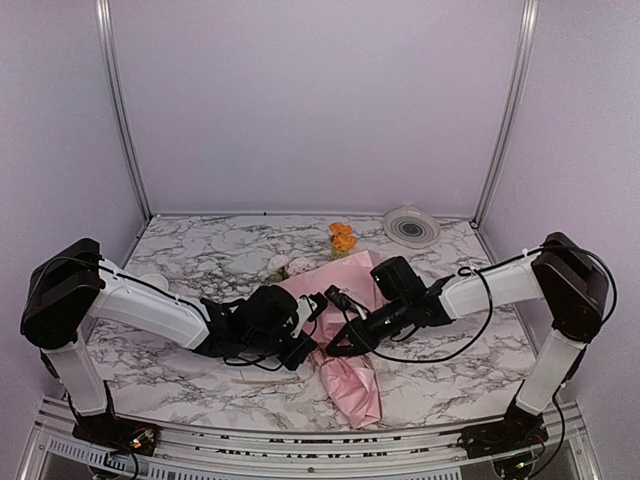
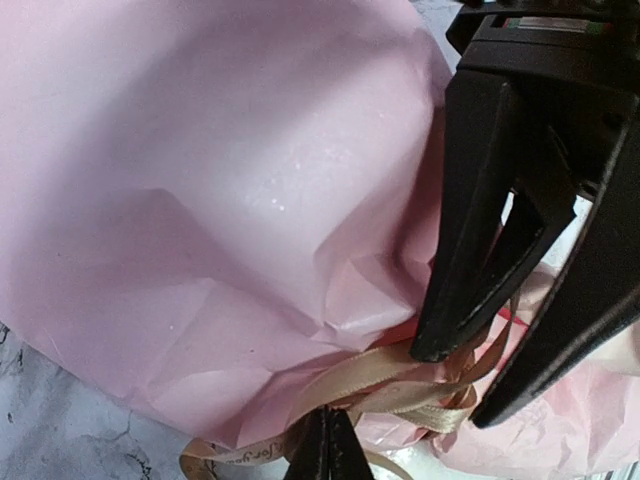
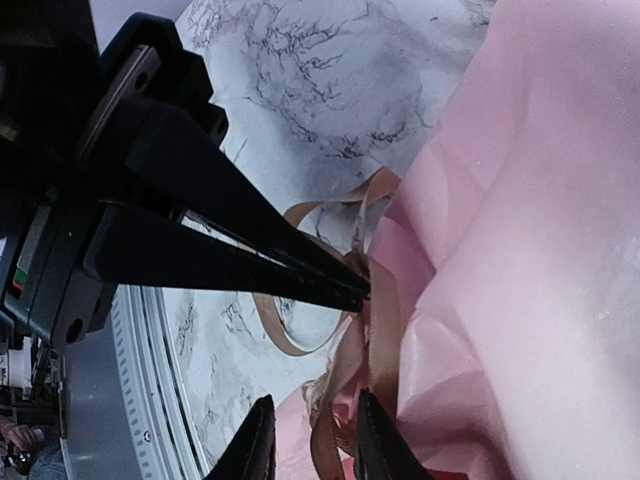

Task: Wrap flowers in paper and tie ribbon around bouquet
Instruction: Cross the half-tied ribbon over the folded bouquet.

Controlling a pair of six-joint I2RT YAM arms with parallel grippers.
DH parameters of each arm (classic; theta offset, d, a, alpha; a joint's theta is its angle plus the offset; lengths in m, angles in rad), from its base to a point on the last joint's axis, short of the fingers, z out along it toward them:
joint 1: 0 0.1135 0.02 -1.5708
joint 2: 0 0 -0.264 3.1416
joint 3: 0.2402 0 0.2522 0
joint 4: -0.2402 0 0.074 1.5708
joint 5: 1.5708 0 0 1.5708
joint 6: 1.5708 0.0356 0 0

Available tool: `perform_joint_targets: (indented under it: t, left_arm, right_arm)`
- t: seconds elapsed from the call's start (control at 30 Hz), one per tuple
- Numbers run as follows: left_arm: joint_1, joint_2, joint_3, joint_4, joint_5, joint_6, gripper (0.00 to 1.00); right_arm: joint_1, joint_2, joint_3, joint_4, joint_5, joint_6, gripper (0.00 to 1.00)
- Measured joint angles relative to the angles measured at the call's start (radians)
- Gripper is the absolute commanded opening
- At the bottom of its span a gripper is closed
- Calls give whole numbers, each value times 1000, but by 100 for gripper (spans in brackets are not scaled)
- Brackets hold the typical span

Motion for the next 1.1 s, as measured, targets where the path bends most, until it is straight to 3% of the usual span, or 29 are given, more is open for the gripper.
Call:
perform_joint_targets:
  t: [0.2, 0.53, 1.1]
  left_arm:
    - [0, 0, 0, 6, 11, 0, 0]
    - [0, 0, -3, 21, 71, 13, 0]
    - [-24, -56, -109, 117, 90, 32, 0]
  right_arm:
    - [13, -42, -2, -62, 47, -26, 15]
    - [13, -79, 5, -149, 98, -71, 20]
    - [41, -11, 123, -142, 80, -60, 14]
